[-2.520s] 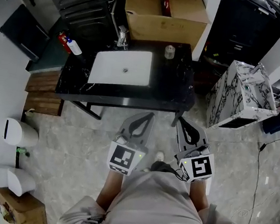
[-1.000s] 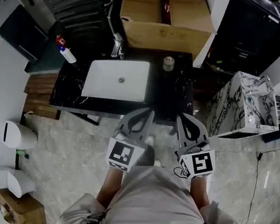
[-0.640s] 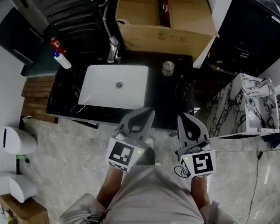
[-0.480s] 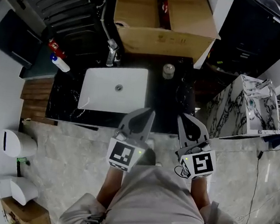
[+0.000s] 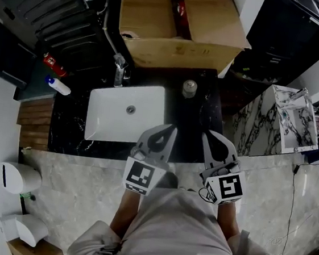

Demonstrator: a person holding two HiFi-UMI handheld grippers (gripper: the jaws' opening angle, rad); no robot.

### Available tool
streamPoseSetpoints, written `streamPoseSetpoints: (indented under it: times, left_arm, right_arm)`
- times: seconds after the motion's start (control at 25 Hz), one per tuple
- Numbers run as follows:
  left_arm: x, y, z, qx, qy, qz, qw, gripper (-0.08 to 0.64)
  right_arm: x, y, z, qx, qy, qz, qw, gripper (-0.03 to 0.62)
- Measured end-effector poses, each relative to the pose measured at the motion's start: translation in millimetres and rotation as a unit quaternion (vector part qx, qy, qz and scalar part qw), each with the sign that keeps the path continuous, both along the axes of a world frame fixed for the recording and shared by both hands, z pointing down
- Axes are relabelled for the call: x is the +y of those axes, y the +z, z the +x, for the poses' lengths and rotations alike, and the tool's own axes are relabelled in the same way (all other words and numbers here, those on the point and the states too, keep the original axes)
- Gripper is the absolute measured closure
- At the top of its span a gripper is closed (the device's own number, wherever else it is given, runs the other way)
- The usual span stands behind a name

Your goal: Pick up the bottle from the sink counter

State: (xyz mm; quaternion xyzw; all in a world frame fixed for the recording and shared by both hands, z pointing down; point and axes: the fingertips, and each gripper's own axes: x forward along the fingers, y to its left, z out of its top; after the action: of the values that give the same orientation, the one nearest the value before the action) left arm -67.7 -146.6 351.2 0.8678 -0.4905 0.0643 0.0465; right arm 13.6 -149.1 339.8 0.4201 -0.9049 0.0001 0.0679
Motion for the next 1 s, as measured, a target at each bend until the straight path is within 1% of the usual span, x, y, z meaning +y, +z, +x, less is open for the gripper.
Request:
streamPoseSetpoints:
  times: [0.32, 0.56, 0.68, 0.88, 1.0]
  left_arm:
    - [-30.2, 20.5, -7.5, 0.000, 0.028, -0.015, 0.9995, 0.558]
    - [-48.7, 36.9, -4.3, -0.011, 0.046, -0.024, 0.9986, 0.558]
    - [-57.9, 43.8, -3.6, -0.019, 0.052, -0.027, 0.9981, 0.557]
    - [-69.8, 53.9, -0.2, -0.022, 0.059, -0.034, 0.9974, 0.558]
    - [-75.7, 61.1, 2.4, -0.023, 0.059, -0.041, 0.9971, 0.557]
  right_arm:
    - [-24.0, 14.9, -9.5, 0.008, 0.021, -0.012, 1.000, 0.597]
    - [-33.6, 28.5, -11.7, 0.012, 0.039, -0.041, 0.998, 0.597]
    - [-38.1, 34.6, -12.8, 0.013, 0.040, -0.048, 0.998, 0.597]
    - [-48.2, 41.2, -12.2, 0.013, 0.043, -0.050, 0.998, 0.597]
    - [-54.9, 47.2, -9.8, 0.021, 0.040, -0.052, 0.998, 0.597]
